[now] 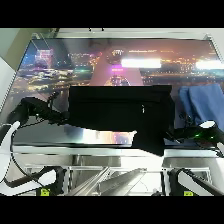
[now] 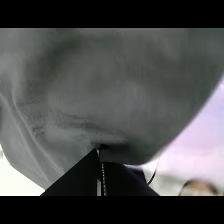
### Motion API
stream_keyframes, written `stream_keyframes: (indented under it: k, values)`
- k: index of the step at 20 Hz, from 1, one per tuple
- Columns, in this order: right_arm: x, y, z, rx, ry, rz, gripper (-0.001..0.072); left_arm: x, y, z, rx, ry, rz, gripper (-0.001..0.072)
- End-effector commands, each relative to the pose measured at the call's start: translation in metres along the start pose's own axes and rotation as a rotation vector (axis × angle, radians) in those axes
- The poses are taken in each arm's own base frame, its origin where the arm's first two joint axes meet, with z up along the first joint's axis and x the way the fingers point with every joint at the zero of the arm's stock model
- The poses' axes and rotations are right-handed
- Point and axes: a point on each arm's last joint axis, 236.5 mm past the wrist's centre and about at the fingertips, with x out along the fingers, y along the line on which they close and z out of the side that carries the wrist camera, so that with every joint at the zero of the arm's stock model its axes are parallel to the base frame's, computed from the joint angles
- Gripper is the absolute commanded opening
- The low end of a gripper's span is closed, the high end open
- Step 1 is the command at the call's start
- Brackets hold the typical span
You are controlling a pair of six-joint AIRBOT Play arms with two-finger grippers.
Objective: Fold the shirts.
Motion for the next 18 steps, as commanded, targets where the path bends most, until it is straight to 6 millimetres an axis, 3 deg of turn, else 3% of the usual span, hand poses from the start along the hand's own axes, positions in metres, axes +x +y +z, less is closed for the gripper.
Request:
stream_keyframes:
  k: [1,3,5,8,9,11,13,15,18]
  values:
    - [-0.027,0.044,0.015,-0.143,-0.052,0.107,0.0019,-0.015,0.016,-0.004,-0.060,-0.007,-0.017,0.0025]
    - [-0.055,0.065,0.037,-0.208,-0.140,0.100,0.0020,-0.033,0.023,0.000,-0.093,-0.067,-0.033,0.0024]
    - [-0.085,0.093,0.066,-0.275,-0.239,0.119,0.0019,-0.057,0.006,0.016,-0.044,-0.182,-0.090,0.0025]
    - [-0.128,0.133,0.119,-0.339,-0.392,0.162,0.0020,-0.103,-0.015,0.061,0.060,-0.352,-0.058,0.0024]
    - [-0.133,0.143,0.132,-0.356,-0.406,0.175,0.0019,-0.113,-0.021,0.077,0.086,-0.383,-0.047,0.0024]
    - [-0.129,0.159,0.159,-0.386,-0.412,0.191,0.0020,-0.117,-0.032,0.105,0.137,-0.388,-0.046,0.0024]
    - [-0.110,0.164,0.186,-0.408,-0.413,0.179,0.0020,-0.108,-0.038,0.132,0.170,-0.372,-0.049,0.0024]
    - [-0.085,0.158,0.212,-0.394,-0.419,0.157,0.0019,-0.096,-0.038,0.165,0.195,-0.373,-0.040,0.0024]
    - [-0.051,0.131,0.240,-0.358,-0.414,0.118,0.0020,-0.077,-0.025,0.206,0.191,-0.370,-0.038,0.0024]
